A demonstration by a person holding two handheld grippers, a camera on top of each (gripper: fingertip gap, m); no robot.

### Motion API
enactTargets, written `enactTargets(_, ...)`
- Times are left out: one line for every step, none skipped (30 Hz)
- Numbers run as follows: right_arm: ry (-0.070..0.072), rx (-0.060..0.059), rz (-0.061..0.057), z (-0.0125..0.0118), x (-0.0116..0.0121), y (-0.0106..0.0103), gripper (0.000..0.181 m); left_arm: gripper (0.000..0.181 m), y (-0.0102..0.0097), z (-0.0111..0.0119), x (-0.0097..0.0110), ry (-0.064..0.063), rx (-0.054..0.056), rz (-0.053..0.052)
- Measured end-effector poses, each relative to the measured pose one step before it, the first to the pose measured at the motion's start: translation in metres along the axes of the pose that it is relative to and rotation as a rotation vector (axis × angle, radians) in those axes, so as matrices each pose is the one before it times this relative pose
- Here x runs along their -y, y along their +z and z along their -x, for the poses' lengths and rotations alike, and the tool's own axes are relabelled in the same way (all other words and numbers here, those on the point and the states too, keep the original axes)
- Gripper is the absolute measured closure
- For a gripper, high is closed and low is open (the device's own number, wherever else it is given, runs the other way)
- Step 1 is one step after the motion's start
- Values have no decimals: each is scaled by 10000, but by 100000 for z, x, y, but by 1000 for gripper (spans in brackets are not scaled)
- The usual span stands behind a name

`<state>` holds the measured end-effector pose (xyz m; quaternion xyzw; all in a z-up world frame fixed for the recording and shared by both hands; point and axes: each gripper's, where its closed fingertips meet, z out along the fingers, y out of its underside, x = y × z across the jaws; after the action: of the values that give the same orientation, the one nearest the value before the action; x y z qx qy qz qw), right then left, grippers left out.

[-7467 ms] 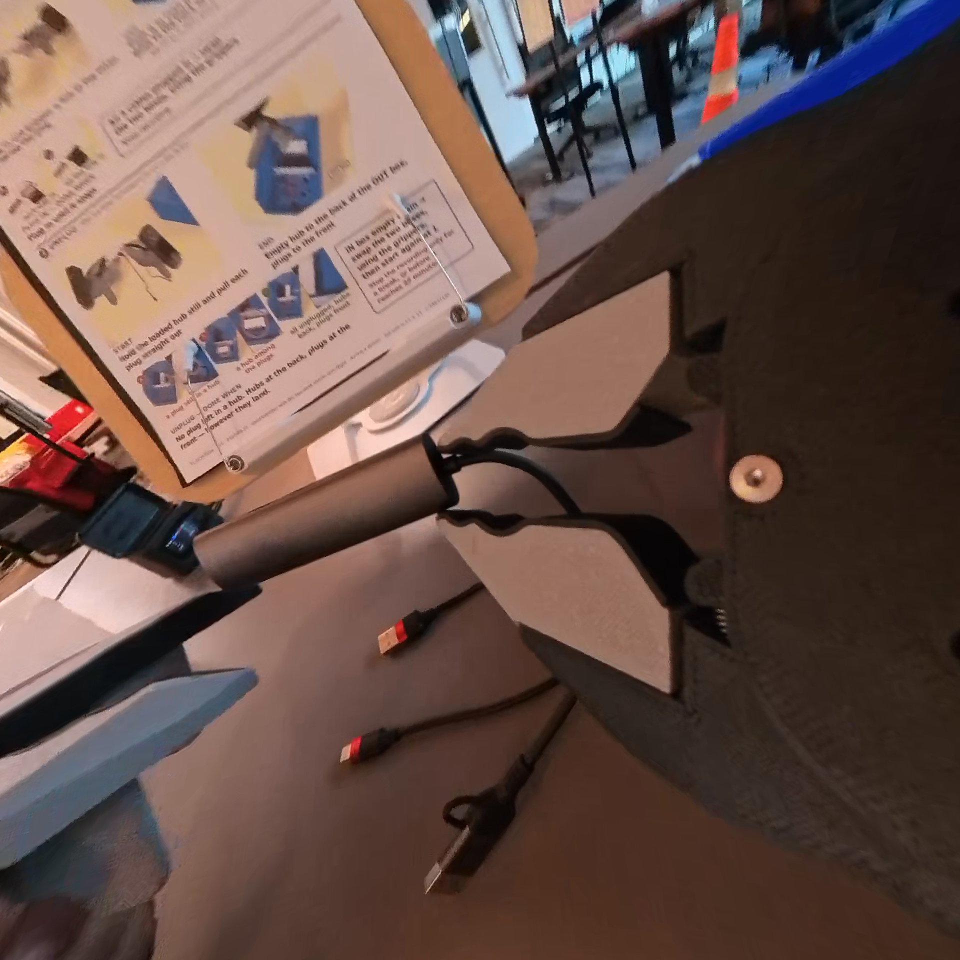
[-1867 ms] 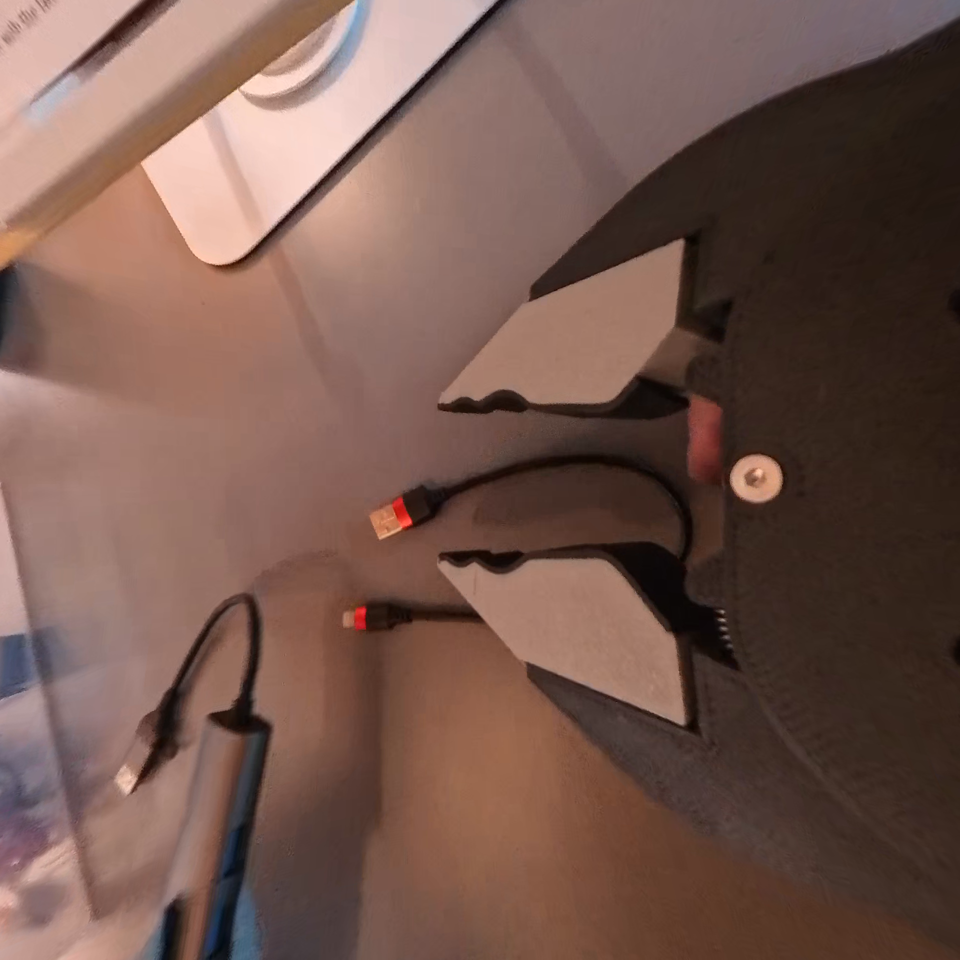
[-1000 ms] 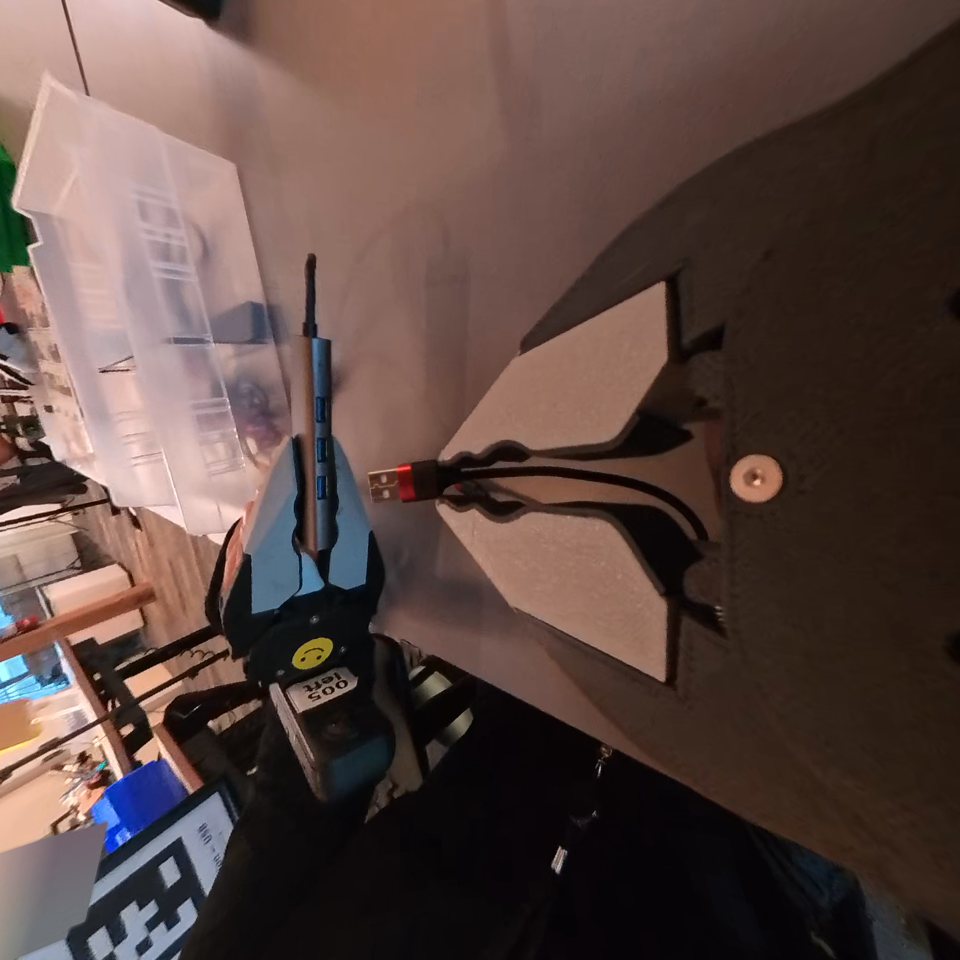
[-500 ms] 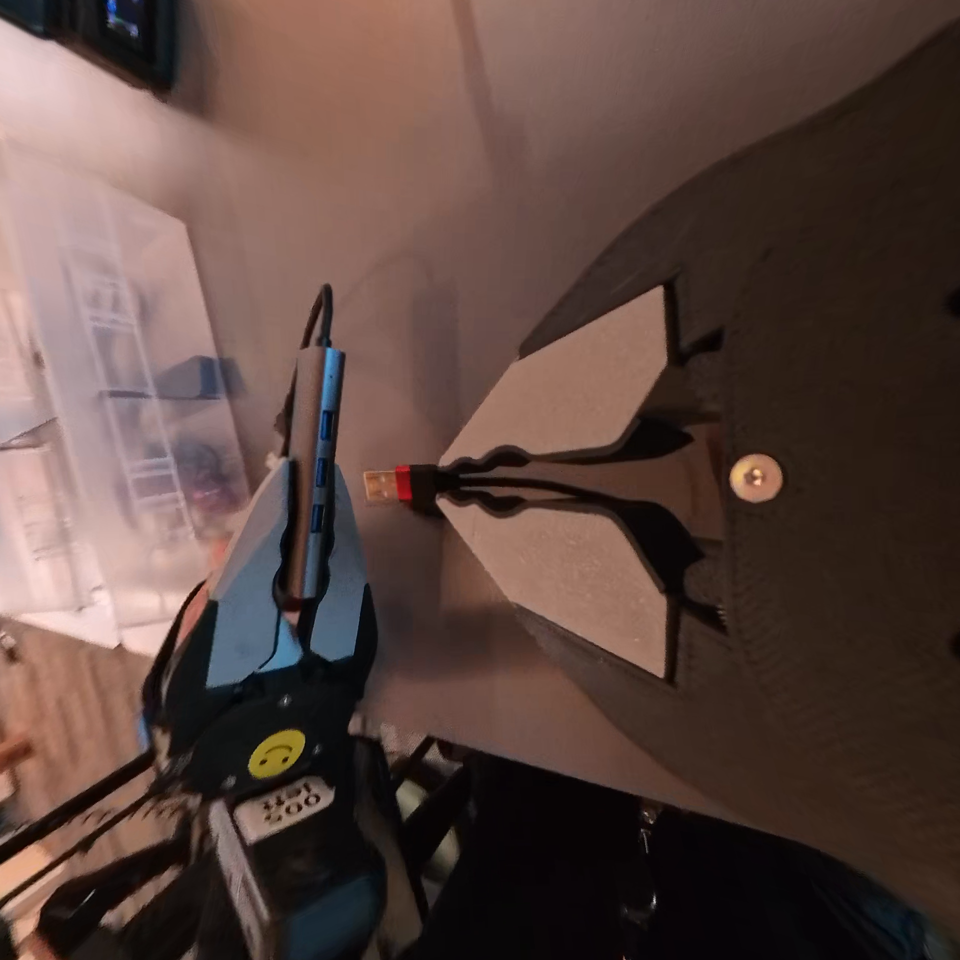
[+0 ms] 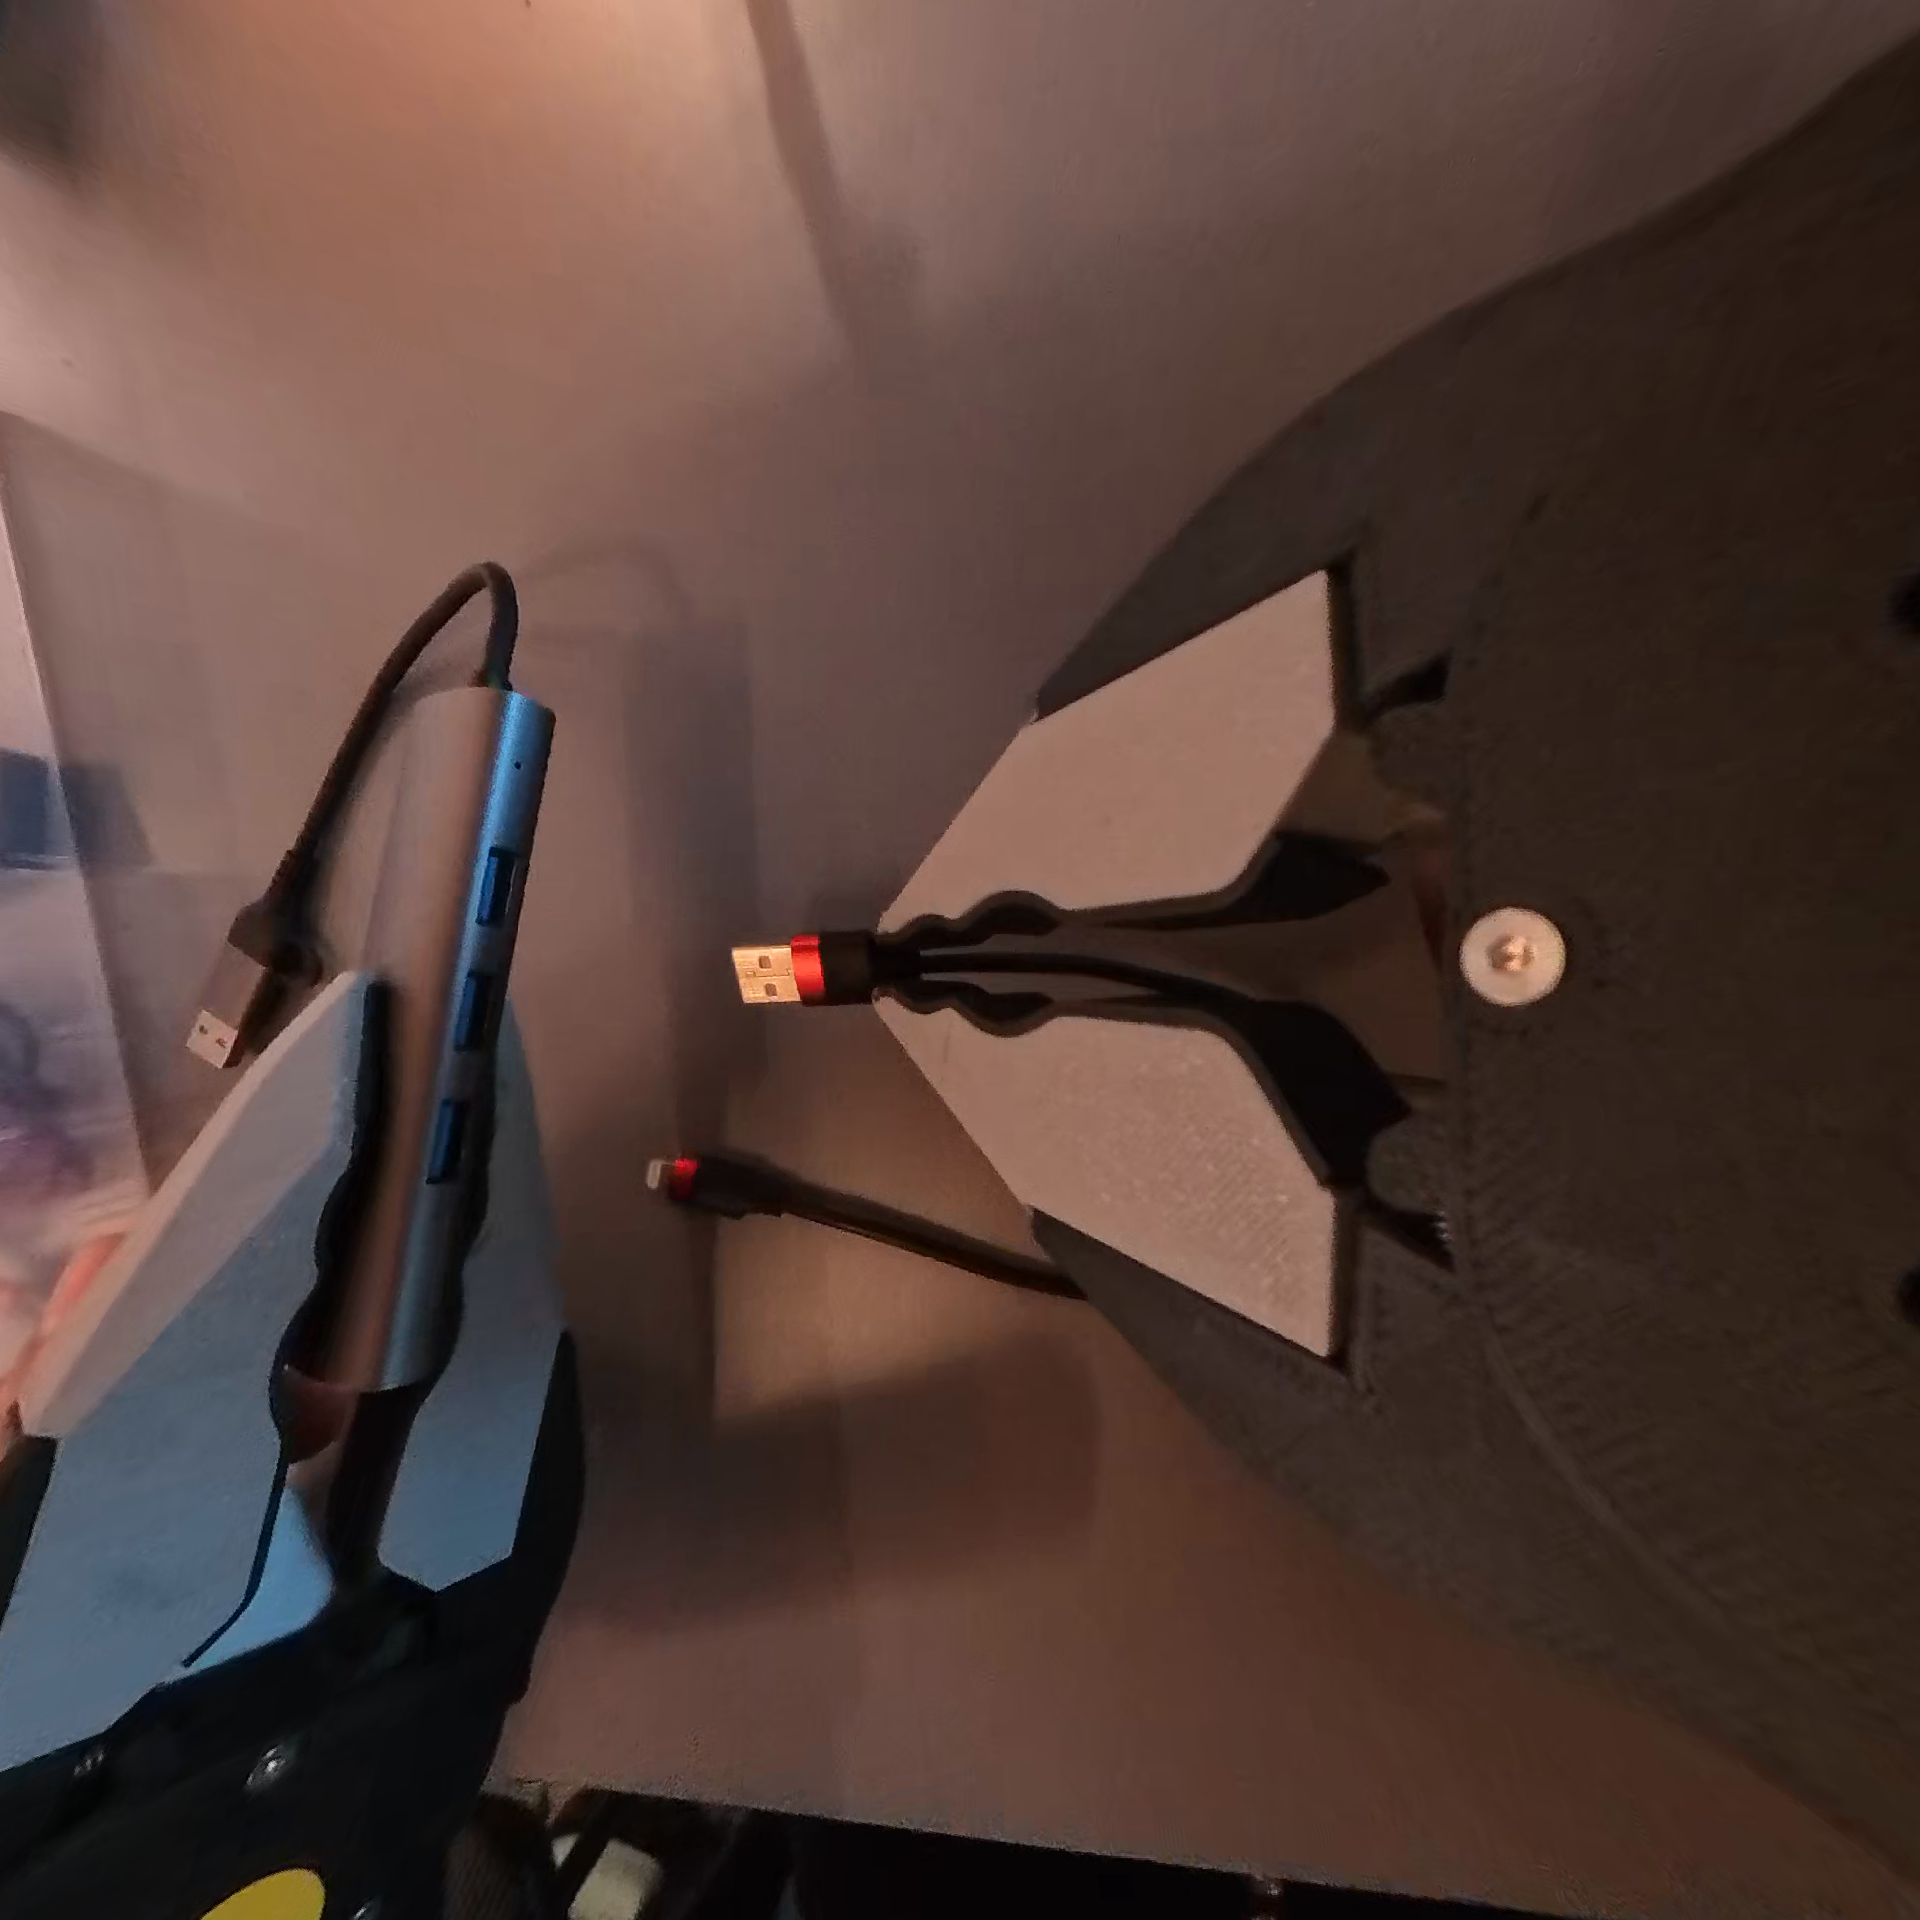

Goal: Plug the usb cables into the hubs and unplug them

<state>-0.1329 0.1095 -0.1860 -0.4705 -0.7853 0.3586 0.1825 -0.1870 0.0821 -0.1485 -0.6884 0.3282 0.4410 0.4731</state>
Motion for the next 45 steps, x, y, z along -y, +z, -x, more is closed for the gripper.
enactTargets(45, -40, -24, -127, 14, 3, 178, 166, 8, 10, -24, -64, -24, -2)
enactTargets(-68, -276, -65, -415, 115, -97, 178, 166, 8, 10, -57, -70, -23, -1)
enactTargets(-226, -505, -133, -683, 221, -223, 179, 166, 24, 29, -92, -59, -12, 22)
enactTargets(-270, -579, -115, -762, 233, -314, 179, 166, 54, -26, -122, -60, -42, 42)
enactTargets(-203, -608, -101, -829, 241, -384, 179, 166, 71, -114, -116, -87, -92, 44)
enactTargets(-148, -596, -165, -828, 374, -484, 179, 166, 90, -168, -116, -147, -132, 61)
enactTargets(-145, -776, -264, -1113, 578, -668, 179, 166, 100, -190, -121, -199, -165, 69)
enactTargets(-188, -1163, -324, -1724, 741, -975, 179, 166, 83, -108, -81, -206, -132, 41)
enactTargets(-340, -1375, -326, -2097, 878, -1292, 179, 166, 41, 79, -59, -156, -19, 18)
enactTargets(-585, -1575, -378, -2387, 1090, -1595, 180, 166, 23, 197, -84, -114, 43, 15)
enactTargets(-956, -1476, -419, -2187, 1285, -1612, 180, 166, 1, 169, -101, -111, 35, 14)
enactTargets(-1283, -926, -334, -1216, 1170, -1278, 180, 166, 26, 103, -147, -118, -11, 45)
enactTargets(-1253, -246, -117, 73, 758, -843, 180, 166, 13, 40, -64, -110, -43, -12)
enactTargets(-1049, 397, 83, 1439, 300, -496, 180, 166, -2, 33, -4, -83, -29, -19)
enactTargets(-769, 561, 166, 2113, -17, -208, 180, 166, 4, 11, -4, -25, -9, -3)
enactTargets(-506, 713, 160, 2626, -174, 25, 180, 166, -1, -57, -3, 29, -30, 3)
enactTargets(-389, 952, 142, 3035, -294, 151, 180, 166, 0, -104, -11, 64, -35, 16)
enactTargets(-265, 786, 133, 2636, -360, 225, 181, 166, -12, -83, 13, 83, -13, 10)
enactTargets(-162, 666, 67, 2157, -355, 176, 181, 166, -13, -69, -2, 75, -5, 7)
enactTargets(11, 701, -55, 1803, -194, 48, 181, 166, -1, -72, -4, 45, -23, 5)
enactTargets(298, 576, -108, 1157, -92, -107, 176, 166, 9, -62, -7, 20, -23, 6)
enactTargets(513, 440, -179, 564, 39, -298, 177, 166, 6, -14, -11, 4, -10, -2)
enactTargets(556, 525, -304, 401, 239, -505, 172, 166, -4, -5, -2, -20, -13, -6)
enactTargets(591, 539, -369, 239, 400, -629, 160, 166, -6, -12, 1, -36, -25, -7)
enactTargets(646, 419, -333, -74, 396, -688, 156, 166, -7, -12, -10, -28, -27, -11)
enactTargets(671, 351, -352, -288, 434, -727, 156, 166, -12, -18, -1, -12, -26, -9)
enactTargets(737, 304, -378, -453, 487, -688, 155, 167, -5, -19, 0, 0, -23, -5)
enactTargets(855, 230, -324, -636, 442, -565, 156, 167, -19, -4, 15, 15, -12, -7)
enactTargets(943, 176, -153, -739, 198, -324, 155, 166, -33, 36, 29, 58, 26, -15)
enactTargets(873, 397, 28, -335, 2, -40, 150, 166, -46, 80, 67, 124, 78, -29)
enactTargets(775, 557, 95, 109, -77, 221, 147, 166, -55, 59, 84, 166, 85, -25)
enactTargets(713, 379, 148, 42, -202, 437, 148, 166, -78, 26, 126, 210, 95, -32)
enactTargets(519, 234, 229, 0, -354, 541, 147, 166, -84, 69, 153, 278, 152, -40)
enactTargets(236, 267, 210, 284, -389, 572, 144, 166, -99, 75, 139, 321, 179, -21)
enactTargets(35, 94, 138, 183, -365, 560, 144, 166, -84, 15, 139, 287, 135, -18)
enactTargets(-36, -321, 91, -369, -374, 476, 144, 166, -54, -81, 123, 226, 69, -13)
enactTargets(-68, -506, 68, -606, -378, 399, 142, 167, -31, -99, 115, 173, 26, -15)
enactTargets(-97, -397, 46, -462, -355, 360, 142, 167, 8, -84, 80, 123, 9, -12)
enactTargets(-49, -387, 5, -500, -325, 316, 144, 167, 4, -43, 46, 69, 5, -3)
enactTargets(30, -247, -195, -349, -34, 213, 145, 167, 10, 8, 21, 20, 15, 5)
enactTargets(61, 36, -250, 25, 36, 104, 155, 167, -8, 45, 18, -15, 20, -9)
enactTargets(2, 75, -176, 109, 37, 34, 166, 167, -40, 66, 48, -53, 20, -38)
enactTargets(-94, -54, 11, 7, -17, -18, 169, 167, -51, 105, 52, -73, 29, -41)
enactTargets(-250, -91, 32, 79, 52, 49, 169, 167, -43, 86, 85, -83, 23, -57)
enactTargets(-289, -69, 17, 166, 155, 124, 169, 167, -29, 24, 133, -107, -28, -74)
